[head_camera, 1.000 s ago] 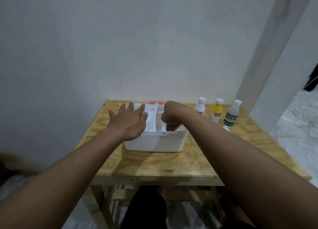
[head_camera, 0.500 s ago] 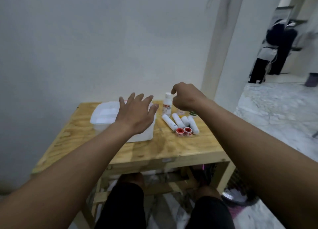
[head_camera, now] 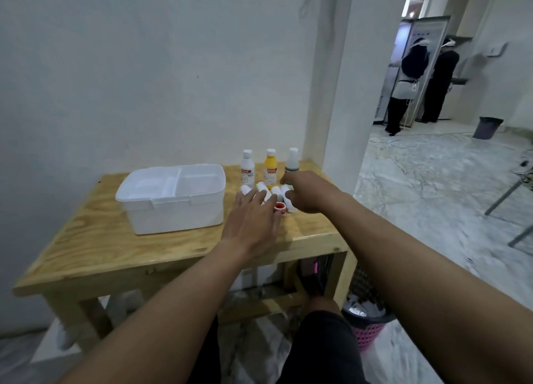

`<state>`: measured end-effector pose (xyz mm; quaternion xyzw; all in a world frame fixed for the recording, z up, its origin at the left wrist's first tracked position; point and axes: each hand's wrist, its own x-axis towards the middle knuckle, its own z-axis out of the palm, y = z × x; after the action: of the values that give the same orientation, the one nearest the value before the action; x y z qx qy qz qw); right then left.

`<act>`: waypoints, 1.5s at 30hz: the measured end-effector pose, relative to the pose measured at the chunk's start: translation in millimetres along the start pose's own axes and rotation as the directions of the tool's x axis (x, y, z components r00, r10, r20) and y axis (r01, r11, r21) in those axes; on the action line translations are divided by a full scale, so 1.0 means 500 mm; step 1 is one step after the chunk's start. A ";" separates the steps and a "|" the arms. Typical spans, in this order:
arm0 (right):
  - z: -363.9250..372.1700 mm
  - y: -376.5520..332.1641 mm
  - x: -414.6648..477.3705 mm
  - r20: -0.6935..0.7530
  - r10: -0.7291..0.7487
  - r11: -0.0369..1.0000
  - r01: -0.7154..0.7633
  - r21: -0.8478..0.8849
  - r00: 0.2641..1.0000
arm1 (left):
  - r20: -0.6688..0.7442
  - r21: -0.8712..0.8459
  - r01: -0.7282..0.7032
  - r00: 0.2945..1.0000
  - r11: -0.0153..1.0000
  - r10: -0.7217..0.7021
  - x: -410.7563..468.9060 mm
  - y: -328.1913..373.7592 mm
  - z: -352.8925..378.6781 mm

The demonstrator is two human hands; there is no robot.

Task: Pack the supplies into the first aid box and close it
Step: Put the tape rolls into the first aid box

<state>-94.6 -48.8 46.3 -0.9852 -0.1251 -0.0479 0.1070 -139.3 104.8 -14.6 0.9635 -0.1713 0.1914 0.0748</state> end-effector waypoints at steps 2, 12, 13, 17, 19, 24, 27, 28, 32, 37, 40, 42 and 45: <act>0.020 0.007 -0.001 0.001 -0.005 1.000 0.005 -0.018 1.000 | 0.036 0.032 0.041 0.998 0.999 -0.042 -0.001 0.002 0.019; 0.079 0.025 -0.009 0.017 -0.052 0.989 0.054 -0.141 0.998 | 0.085 0.116 0.109 0.989 0.987 -0.119 -0.005 0.002 0.052; 0.080 0.025 -0.009 0.018 -0.052 0.989 0.054 -0.140 0.998 | 0.088 0.122 0.113 0.988 0.986 -0.124 -0.003 0.003 0.051; 0.085 0.027 -0.003 0.017 -0.054 0.991 0.056 -0.120 0.998 | 0.072 0.134 0.114 0.990 0.984 -0.124 0.005 0.005 0.048; 0.084 0.028 -0.001 0.012 -0.058 0.992 0.059 -0.112 0.998 | 0.045 0.130 0.115 0.992 0.985 -0.122 0.007 0.006 0.045; 0.084 0.028 0.002 -0.002 -0.102 0.986 0.101 -0.135 0.995 | -0.017 0.158 0.103 0.995 0.982 -0.101 0.003 0.010 0.034; 0.089 0.029 0.004 -0.004 -0.122 0.984 0.121 -0.131 0.993 | -0.032 0.147 0.105 0.994 0.984 -0.102 -0.002 0.010 0.036; 0.090 0.029 0.004 -0.004 -0.125 0.984 0.123 -0.127 0.992 | -0.030 0.140 0.107 0.994 0.984 -0.104 -0.003 0.009 0.038; 0.084 0.034 0.000 0.003 -0.126 0.989 0.126 -0.077 0.992 | -0.045 0.065 0.116 0.993 0.991 -0.114 -0.007 0.008 0.038; 0.049 0.035 -0.003 -0.030 -0.112 0.991 0.114 0.072 0.993 | -0.069 -0.249 0.147 0.983 0.957 -0.168 -0.001 0.012 0.016; 0.019 0.025 0.000 -0.054 -0.090 0.982 0.098 0.159 0.994 | -0.117 -0.328 0.156 0.972 0.932 -0.204 0.007 0.008 -0.021; -0.002 0.014 0.006 -0.084 -0.087 0.975 0.102 0.196 0.993 | -0.154 -0.361 0.160 0.961 0.919 -0.228 0.014 0.000 -0.054; -0.030 -0.011 0.017 -0.101 -0.077 0.962 0.100 0.253 0.992 | -0.197 -0.386 0.180 0.942 0.905 -0.271 0.020 -0.023 -0.104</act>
<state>-88.8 -45.0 63.3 -0.9531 -0.1693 -0.0806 0.2377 -144.1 123.1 35.9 0.9152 -0.0796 0.2643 0.2935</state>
